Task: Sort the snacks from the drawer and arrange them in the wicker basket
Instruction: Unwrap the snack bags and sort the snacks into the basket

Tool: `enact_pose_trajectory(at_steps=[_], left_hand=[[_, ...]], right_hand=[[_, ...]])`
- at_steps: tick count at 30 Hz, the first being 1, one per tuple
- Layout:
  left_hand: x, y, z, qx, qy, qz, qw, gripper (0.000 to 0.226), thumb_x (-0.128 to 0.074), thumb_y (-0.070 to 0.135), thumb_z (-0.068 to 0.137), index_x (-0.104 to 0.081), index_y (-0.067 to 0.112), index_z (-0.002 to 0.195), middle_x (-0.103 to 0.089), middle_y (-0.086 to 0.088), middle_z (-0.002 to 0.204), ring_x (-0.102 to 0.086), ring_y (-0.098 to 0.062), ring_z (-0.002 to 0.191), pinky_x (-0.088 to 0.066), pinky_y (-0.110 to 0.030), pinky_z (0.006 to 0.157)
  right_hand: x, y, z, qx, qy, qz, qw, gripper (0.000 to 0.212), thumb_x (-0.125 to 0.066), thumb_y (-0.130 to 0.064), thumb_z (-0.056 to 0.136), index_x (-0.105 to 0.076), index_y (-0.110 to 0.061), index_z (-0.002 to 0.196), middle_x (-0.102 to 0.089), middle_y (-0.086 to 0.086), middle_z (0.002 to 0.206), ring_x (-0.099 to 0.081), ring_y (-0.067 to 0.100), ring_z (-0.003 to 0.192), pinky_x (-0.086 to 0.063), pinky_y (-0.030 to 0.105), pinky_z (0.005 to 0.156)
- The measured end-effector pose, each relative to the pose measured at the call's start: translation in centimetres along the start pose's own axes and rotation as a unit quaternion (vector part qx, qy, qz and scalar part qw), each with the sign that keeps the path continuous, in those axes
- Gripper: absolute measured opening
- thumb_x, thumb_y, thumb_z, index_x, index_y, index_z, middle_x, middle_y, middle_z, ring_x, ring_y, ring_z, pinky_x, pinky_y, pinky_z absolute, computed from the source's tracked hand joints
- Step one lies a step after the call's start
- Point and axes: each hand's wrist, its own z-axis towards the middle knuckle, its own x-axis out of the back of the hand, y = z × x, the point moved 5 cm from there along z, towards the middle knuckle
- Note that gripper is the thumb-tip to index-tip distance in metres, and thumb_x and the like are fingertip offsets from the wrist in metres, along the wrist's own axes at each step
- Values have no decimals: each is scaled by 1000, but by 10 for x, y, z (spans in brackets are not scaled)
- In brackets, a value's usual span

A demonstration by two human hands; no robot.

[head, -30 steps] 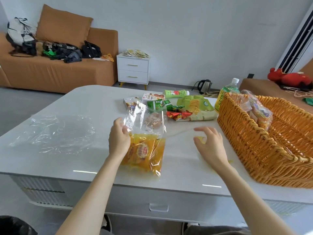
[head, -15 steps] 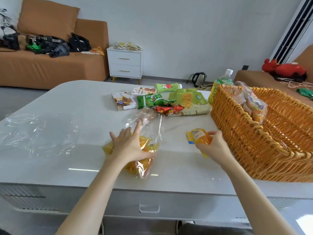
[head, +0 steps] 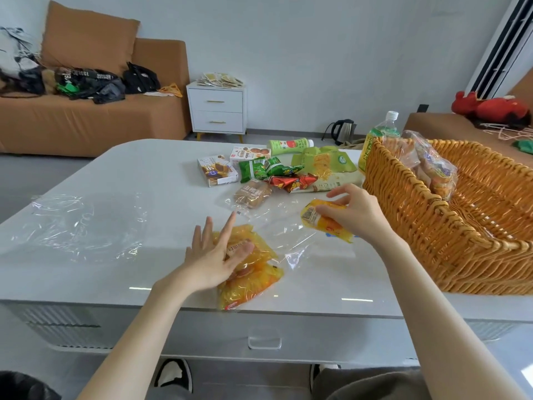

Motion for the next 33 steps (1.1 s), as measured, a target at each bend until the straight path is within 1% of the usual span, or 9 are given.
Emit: enact_pose_trajectory(at_steps=[5,8,10,13,19,23,26,29,33], left_hand=[[-3,-3,3,-9,-32,-29,999,96,-32,74,69,31,50,137,49,-3,143,38,-32,135,6,-55,114],[-2,-3,7,-19,-48,-24,998,106,-41,75,65,33,48,137,48,-2,143,37,-32,135,5,-55,114],[-1,-2,8,-29,-53,-34,998,114,-50,72,62,31,47,138,47,0,145,37,-31,136,4,-55,115],[0,-2,12,-40,-63,-50,996,123,-61,68,58,30,49,137,46,3,146,36,-27,137,3,-54,115],[0,-5,18,-52,-65,-39,996,130,-74,62,58,26,51,140,43,5,147,35,-26,138,1,-57,116],[0,-10,20,-45,-64,-51,996,134,-78,62,52,23,53,140,46,6,145,16,-29,145,-12,-51,118],[0,-8,19,-77,-59,-65,993,130,-81,55,57,16,49,145,45,8,146,10,-19,147,-16,-41,118],[-1,-11,19,-86,-59,-66,992,129,-81,55,57,13,48,146,41,11,148,11,-17,147,-16,-41,118],[9,-12,19,-56,-50,10,997,126,-71,70,49,9,52,145,38,11,150,16,-29,146,-8,-56,117]], right_hand=[[-32,-12,25,22,-95,-74,992,33,-81,-38,70,-74,-19,95,-69,0,89,-63,13,80,-56,30,73],[-53,-15,27,-15,-216,-2,976,23,-81,-37,74,-76,-19,87,-72,0,80,-61,10,67,-52,22,64],[-70,-10,21,-71,-275,76,956,28,-80,-35,75,-76,-12,92,-73,7,86,-60,16,71,-52,26,71],[-86,-1,16,-123,-251,175,944,37,-76,-33,80,-73,-2,100,-69,11,84,-59,16,63,-51,24,62],[-83,9,-9,-113,-403,83,904,22,-73,-34,84,-74,-14,93,-73,-3,85,-64,11,75,-56,29,74],[-87,12,-12,-109,-272,94,951,29,-79,-29,78,-63,-5,71,-68,7,68,-62,18,66,-58,32,69],[-94,8,-15,-55,-205,56,976,39,-82,-38,70,-60,-8,59,-59,4,54,-54,12,52,-45,21,53],[-94,5,-23,-57,-263,123,955,38,-78,-44,76,-70,-8,85,-73,11,80,-64,15,67,-48,29,70],[-73,9,-24,-69,-317,56,944,34,-48,-47,96,-70,-24,108,-72,-9,106,-69,15,91,-40,35,81]])
